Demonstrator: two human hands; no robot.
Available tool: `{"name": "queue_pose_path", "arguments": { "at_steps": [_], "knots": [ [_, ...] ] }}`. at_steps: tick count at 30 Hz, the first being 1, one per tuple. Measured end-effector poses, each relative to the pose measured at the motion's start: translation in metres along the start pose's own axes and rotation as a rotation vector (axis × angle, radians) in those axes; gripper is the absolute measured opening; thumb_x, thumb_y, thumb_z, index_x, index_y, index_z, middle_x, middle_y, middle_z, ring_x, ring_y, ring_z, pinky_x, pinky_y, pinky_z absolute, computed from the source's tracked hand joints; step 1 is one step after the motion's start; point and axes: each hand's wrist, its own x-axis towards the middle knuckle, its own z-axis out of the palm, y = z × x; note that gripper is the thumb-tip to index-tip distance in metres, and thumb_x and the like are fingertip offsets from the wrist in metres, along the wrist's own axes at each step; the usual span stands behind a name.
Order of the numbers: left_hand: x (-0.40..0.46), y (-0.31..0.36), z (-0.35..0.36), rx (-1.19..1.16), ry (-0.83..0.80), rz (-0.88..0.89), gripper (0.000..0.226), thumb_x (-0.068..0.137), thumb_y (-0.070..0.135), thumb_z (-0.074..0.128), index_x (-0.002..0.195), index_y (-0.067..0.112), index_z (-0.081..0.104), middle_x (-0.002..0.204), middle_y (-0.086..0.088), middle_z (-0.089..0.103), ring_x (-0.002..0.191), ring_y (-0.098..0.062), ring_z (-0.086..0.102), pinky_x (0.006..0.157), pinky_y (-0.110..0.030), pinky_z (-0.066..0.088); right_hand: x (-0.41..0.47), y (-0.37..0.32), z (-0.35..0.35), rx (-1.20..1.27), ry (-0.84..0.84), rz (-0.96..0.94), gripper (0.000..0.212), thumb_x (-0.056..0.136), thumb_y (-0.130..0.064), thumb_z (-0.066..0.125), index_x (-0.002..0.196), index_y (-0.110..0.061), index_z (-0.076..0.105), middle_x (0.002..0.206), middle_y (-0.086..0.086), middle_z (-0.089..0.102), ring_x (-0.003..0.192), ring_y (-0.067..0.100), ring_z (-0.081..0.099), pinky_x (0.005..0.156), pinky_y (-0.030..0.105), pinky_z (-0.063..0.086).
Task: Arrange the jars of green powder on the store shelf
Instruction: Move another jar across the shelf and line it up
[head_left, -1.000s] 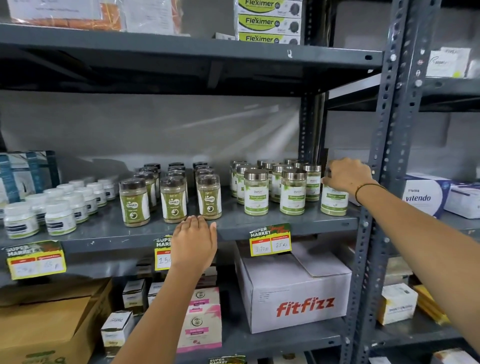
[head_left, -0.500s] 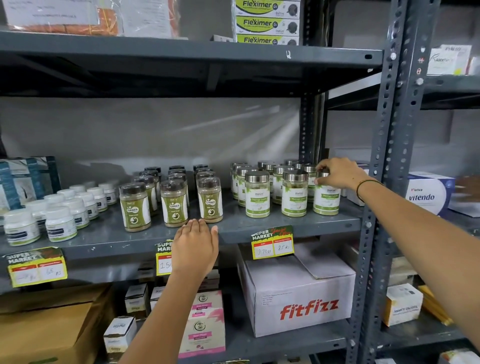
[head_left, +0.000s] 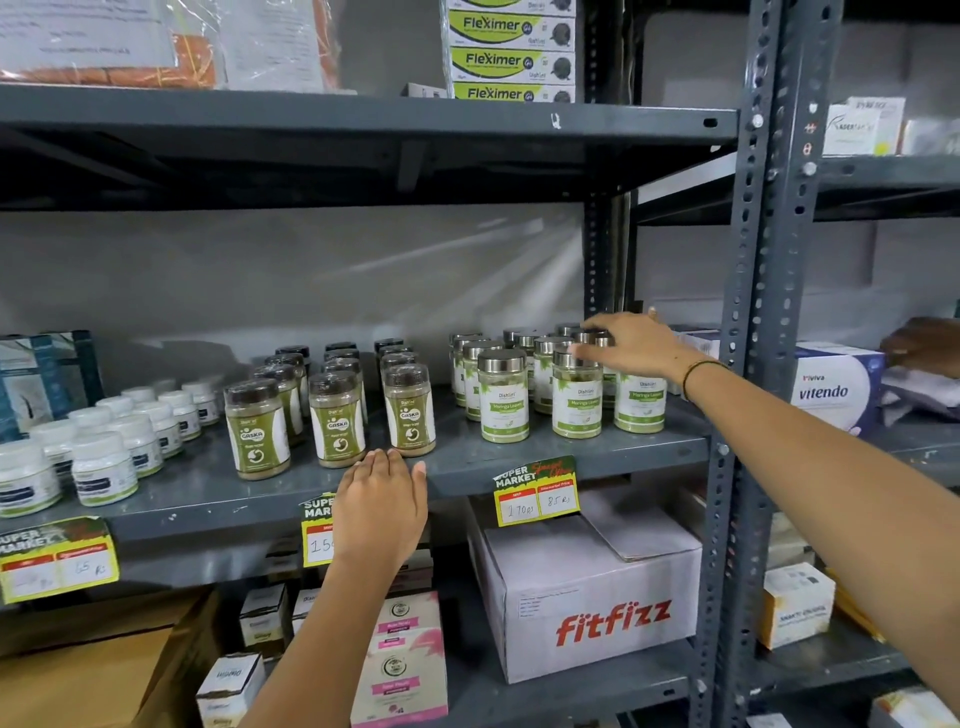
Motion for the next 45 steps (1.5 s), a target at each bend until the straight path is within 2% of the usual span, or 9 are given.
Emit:
{"name": "queue_pose_path", "arguments": {
  "at_steps": [2,4,19,25,31,36,39,41,45],
  "knots": [
    [0.0,0.0,-0.001,-0.001,-0.003,-0.001,0.07,0.094,0.045,0.014,0.122,0.0,0.06,0.122,-0.018,0.065,0.119,-0.03,0.057,0.104,-0.042,0.042,0.002,-0.003,0.004,-0.032,-0.049,-0.005,0.078,0.084,-0.072,0.046,0.145,-0.023,0.045,0.148,0.006,0.05,0.137,0.028,0.044,0.12,0.057,0.004],
    [-0.001,0.001,-0.002,0.003,-0.008,0.001,0.072,0.094,0.045,0.014,0.119,-0.001,0.062,0.119,-0.019,0.067,0.115,-0.031,0.06,0.101,-0.043,0.045,0.003,-0.006,0.008,-0.039,-0.07,-0.005,0.078,0.084,-0.071,0.05,0.145,-0.023,0.045,0.147,0.005,0.052,0.138,0.028,0.044,0.119,0.056,-0.004],
    [-0.001,0.0,-0.001,0.029,0.019,0.004,0.068,0.095,0.045,0.016,0.126,0.002,0.058,0.126,-0.016,0.063,0.121,-0.029,0.055,0.105,-0.04,0.041,0.001,-0.013,0.008,-0.087,0.011,-0.068,0.07,0.078,-0.07,0.059,0.127,-0.02,0.062,0.119,0.001,0.069,0.113,0.022,0.061,0.118,0.051,0.019],
    [0.0,0.001,-0.001,0.034,0.021,-0.007,0.066,0.096,0.044,0.016,0.128,0.001,0.056,0.128,-0.017,0.062,0.123,-0.029,0.054,0.106,-0.04,0.04,0.003,-0.02,0.007,-0.049,0.087,-0.062,0.097,0.073,-0.085,0.043,0.147,-0.021,0.043,0.146,0.006,0.052,0.135,0.026,0.047,0.12,0.054,0.009],
    [0.001,0.001,-0.004,0.017,-0.033,-0.007,0.063,0.098,0.044,0.019,0.133,0.002,0.051,0.135,-0.016,0.057,0.129,-0.027,0.048,0.11,-0.039,0.034,0.003,-0.092,0.003,0.063,0.354,-0.258,0.079,0.086,-0.07,0.045,0.147,-0.019,0.042,0.149,0.005,0.048,0.137,0.022,0.045,0.118,0.053,0.022],
    [0.007,-0.003,-0.019,-0.03,-0.073,0.053,0.054,0.096,0.046,0.024,0.107,0.007,0.059,0.11,-0.011,0.065,0.103,-0.027,0.06,0.082,-0.038,0.047,-0.002,-0.157,0.021,0.135,0.143,-0.39,0.072,0.088,-0.056,0.057,0.148,-0.022,0.04,0.151,0.007,0.042,0.138,0.023,0.04,0.111,0.042,0.037],
    [0.005,-0.006,-0.027,-0.013,-0.075,0.062,0.052,0.096,0.05,0.026,0.098,0.01,0.059,0.102,-0.008,0.064,0.094,-0.028,0.062,0.065,-0.036,0.041,0.002,-0.181,0.039,0.099,-0.008,-0.41,0.075,0.088,-0.049,0.062,0.151,-0.018,0.036,0.151,0.009,0.043,0.137,0.026,0.042,0.11,0.04,0.037],
    [0.002,-0.008,-0.026,0.014,-0.056,0.074,0.055,0.095,0.051,0.023,0.104,0.01,0.059,0.106,-0.008,0.064,0.098,-0.026,0.061,0.066,-0.036,0.044,0.007,-0.189,0.052,0.118,-0.087,-0.376,0.079,0.086,-0.045,0.066,0.152,-0.015,0.032,0.151,0.012,0.043,0.137,0.029,0.043,0.11,0.041,0.039],
    [0.001,-0.011,-0.018,0.053,-0.041,0.091,0.066,0.096,0.052,0.017,0.125,0.006,0.053,0.127,-0.012,0.06,0.117,-0.025,0.055,0.093,-0.037,0.048,0.013,-0.191,0.067,0.246,-0.137,-0.289,0.085,0.083,-0.037,0.072,0.153,-0.016,0.029,0.142,0.015,0.051,0.125,0.031,0.053,0.091,0.031,0.043]
  ]
}}
